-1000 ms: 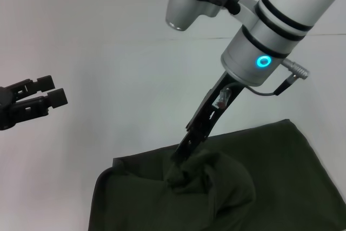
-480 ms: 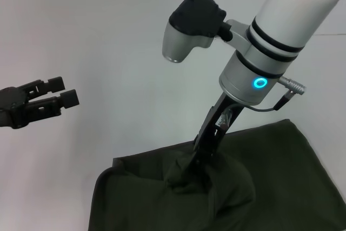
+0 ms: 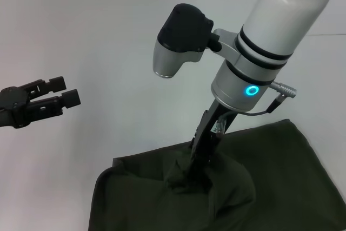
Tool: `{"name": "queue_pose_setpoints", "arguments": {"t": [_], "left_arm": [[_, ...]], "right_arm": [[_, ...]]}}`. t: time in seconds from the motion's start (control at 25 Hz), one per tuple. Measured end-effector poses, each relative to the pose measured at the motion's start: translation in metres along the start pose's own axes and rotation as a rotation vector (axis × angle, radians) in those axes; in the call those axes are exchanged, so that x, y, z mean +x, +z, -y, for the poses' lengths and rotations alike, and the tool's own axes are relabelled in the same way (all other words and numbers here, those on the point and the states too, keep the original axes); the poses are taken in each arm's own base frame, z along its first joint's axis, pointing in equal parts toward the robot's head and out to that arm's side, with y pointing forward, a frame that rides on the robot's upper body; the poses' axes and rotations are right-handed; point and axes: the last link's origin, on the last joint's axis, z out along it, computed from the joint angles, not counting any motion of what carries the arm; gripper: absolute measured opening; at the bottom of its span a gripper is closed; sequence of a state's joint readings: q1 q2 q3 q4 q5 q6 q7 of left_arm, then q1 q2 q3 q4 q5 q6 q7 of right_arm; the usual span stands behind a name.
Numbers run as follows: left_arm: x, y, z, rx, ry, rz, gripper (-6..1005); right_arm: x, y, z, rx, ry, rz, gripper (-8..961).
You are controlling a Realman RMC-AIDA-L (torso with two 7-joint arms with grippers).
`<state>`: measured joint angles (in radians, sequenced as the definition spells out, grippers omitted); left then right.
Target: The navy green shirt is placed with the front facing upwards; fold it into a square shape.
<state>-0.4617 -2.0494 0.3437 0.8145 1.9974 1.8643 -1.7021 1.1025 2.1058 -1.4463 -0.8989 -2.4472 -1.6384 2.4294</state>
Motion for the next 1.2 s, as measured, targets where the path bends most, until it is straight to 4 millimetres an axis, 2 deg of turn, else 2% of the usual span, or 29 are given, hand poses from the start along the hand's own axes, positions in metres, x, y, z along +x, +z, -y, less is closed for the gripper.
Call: {"name": "queue_pose_setpoints", "arguments": {"t": [0.28, 0.72, 0.96, 1.04, 1.2], "left_arm": [[-0.001, 0.002, 0.001, 0.009, 0.001, -0.004, 934], [0.0, 0.005, 0.001, 0.004, 0.01, -0.005, 934], [-0.001, 0.005, 0.002, 0.003, 0.013, -0.009, 934], [-0.001, 0.006, 0.002, 0.004, 0.015, -0.009, 934], [-0.001, 0.006, 0.002, 0.005, 0.015, -0.009, 934]], "right_arm": [[0.002, 0.002, -0.002, -0.025, 0.007, 0.005, 779], [0.006, 0.005, -0.002, -0.039, 0.026, 0.009, 544], [0.007, 0.0, 0.0, -0.068, 0.06, 0.064, 298], [0.009, -0.004, 0.003, -0.078, 0.087, 0.093, 95], [0.018, -0.015, 0.011, -0.097, 0.15, 0.175, 70]]}}
